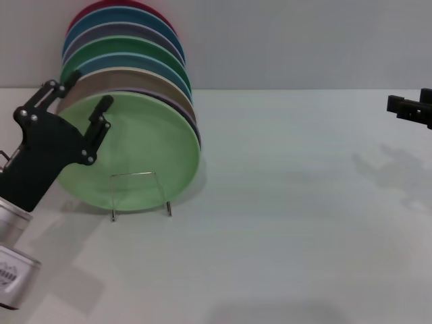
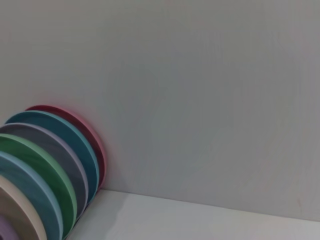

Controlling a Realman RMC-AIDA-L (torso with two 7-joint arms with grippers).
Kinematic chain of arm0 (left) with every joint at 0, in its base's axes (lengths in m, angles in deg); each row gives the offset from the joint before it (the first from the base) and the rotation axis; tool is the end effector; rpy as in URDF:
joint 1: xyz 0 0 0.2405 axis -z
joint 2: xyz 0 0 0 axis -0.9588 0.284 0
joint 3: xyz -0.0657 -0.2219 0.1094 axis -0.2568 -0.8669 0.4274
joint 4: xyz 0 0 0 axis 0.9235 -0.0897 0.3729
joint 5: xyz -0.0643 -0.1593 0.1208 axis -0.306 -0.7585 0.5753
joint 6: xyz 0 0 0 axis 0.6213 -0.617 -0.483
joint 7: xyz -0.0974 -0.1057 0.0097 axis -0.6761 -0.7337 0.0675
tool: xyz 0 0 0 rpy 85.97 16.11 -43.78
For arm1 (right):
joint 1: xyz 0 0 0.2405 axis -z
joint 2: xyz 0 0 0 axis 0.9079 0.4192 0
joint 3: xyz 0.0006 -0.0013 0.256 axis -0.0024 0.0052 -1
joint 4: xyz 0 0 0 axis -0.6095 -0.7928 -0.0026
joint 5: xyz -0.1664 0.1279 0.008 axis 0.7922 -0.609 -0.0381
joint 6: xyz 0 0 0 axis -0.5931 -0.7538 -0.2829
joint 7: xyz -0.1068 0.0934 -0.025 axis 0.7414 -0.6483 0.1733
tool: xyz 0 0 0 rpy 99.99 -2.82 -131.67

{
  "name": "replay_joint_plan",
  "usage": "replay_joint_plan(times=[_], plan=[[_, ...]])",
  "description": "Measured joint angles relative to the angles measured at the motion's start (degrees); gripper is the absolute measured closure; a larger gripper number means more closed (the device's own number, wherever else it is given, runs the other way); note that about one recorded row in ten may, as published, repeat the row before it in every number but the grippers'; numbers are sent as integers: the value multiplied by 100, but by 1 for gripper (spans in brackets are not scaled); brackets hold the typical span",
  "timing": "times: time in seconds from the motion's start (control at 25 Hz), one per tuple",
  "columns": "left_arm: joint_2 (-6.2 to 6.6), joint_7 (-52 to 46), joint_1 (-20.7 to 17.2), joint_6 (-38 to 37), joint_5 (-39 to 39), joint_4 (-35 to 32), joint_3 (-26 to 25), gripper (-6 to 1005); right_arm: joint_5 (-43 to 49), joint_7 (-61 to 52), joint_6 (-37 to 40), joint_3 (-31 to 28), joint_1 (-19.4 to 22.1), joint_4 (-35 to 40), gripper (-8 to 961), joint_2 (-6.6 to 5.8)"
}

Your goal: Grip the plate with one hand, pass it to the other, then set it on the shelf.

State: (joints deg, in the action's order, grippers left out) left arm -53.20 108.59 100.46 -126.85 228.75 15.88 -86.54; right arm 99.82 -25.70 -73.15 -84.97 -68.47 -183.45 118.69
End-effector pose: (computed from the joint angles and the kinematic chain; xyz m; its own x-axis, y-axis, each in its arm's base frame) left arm -0.2687 0.3115 -0.0077 0.7899 -0.6131 -0.0137 -0.1087 -0.1181 -0.9870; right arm 0.2341 0.3202 0.1075 0.6589 -0.4619 -0.5937 -0.7522 -0.4076 -0.5177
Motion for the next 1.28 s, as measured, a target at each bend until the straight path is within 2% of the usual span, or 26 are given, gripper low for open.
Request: replay_joint_plan(times=[0.08,0.24,0.52,0.72,0.96,1.0,1.08,1.12,1.28], plan=[[-8,95,-12,30,0,6,17,516,11,12,-19,-3,0,6,249,-1],[-52,390,-128,110,4,31,56,495,12,115,-14,-23,32,12,249,2],[-44,788,-568,56,7,501,157,457,-5,373,103,-93,46,166,248,26],[-65,1046,-841,-56,7,670,294,234,-10,569,213,-153,14,204,248,19],[-81,1246,-1218,-85,-17,1016,255,234,-187,956,497,-186,132,251,248,35],[-84,1257,-1286,-89,-25,1050,220,234,-397,1232,627,-187,205,306,248,40],[-87,1138,-1434,-120,-69,1102,90,234,-1399,2386,1023,-190,468,607,248,52],[-87,1138,-1434,-120,-69,1102,90,234,-1399,2386,1023,-190,468,607,248,52],[-84,556,-1553,-222,-141,1163,-123,234,-3764,5059,1244,-185,833,1549,249,60]])
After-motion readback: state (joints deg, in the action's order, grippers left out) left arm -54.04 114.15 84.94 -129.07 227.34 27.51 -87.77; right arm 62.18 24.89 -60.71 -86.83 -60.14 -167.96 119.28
